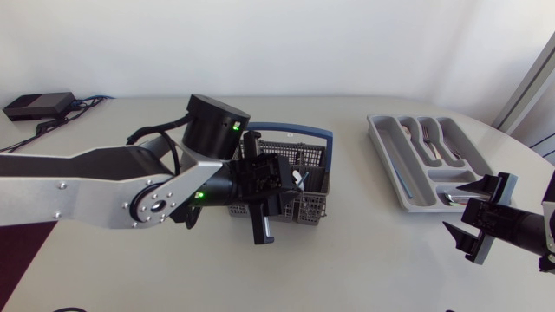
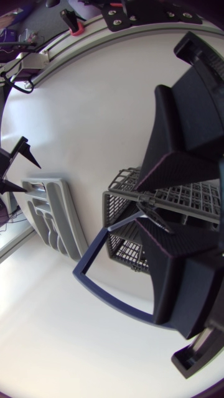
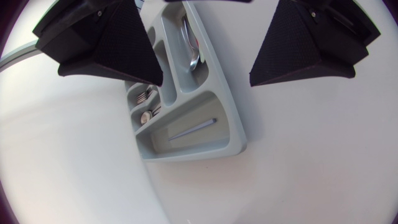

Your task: Sort the cutlery from the basket into the organizer compartments.

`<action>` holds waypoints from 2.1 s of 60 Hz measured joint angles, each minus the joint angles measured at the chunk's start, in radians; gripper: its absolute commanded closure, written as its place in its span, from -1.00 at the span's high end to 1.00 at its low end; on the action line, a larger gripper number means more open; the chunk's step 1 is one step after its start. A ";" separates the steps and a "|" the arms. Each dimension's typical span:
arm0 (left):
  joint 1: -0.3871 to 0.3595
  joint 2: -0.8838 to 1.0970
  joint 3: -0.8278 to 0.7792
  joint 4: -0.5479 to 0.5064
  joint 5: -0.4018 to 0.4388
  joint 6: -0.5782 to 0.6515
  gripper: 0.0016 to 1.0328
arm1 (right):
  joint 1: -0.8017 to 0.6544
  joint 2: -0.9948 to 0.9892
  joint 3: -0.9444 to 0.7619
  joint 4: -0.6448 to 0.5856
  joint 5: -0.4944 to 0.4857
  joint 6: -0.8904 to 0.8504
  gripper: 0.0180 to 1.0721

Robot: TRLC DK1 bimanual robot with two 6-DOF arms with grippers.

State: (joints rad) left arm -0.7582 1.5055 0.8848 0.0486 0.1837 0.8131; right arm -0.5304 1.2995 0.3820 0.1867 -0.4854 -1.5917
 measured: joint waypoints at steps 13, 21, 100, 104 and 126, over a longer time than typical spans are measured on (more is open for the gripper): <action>0.021 0.054 0.079 -0.084 0.060 0.037 -0.93 | 0.006 0.000 -0.009 0.004 0.003 0.010 0.91; 0.044 0.093 0.166 -0.191 0.108 0.050 -0.94 | 0.006 0.000 -0.021 0.005 0.003 0.014 0.91; 0.070 0.183 1.046 -1.201 0.176 0.060 -0.94 | 0.296 -0.434 0.115 -0.579 -0.026 0.330 0.91; 0.068 0.177 1.049 -1.214 0.179 0.046 -0.94 | 0.353 -0.441 0.172 -0.649 -0.046 0.399 0.91; 0.051 0.132 1.057 -1.238 0.254 -0.032 -0.94 | 0.664 -0.436 0.354 -0.765 -0.141 0.735 0.81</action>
State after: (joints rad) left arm -0.7067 1.6375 1.9423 -1.1889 0.4374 0.7811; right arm 0.1337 0.8639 0.7357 -0.5781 -0.6262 -0.8562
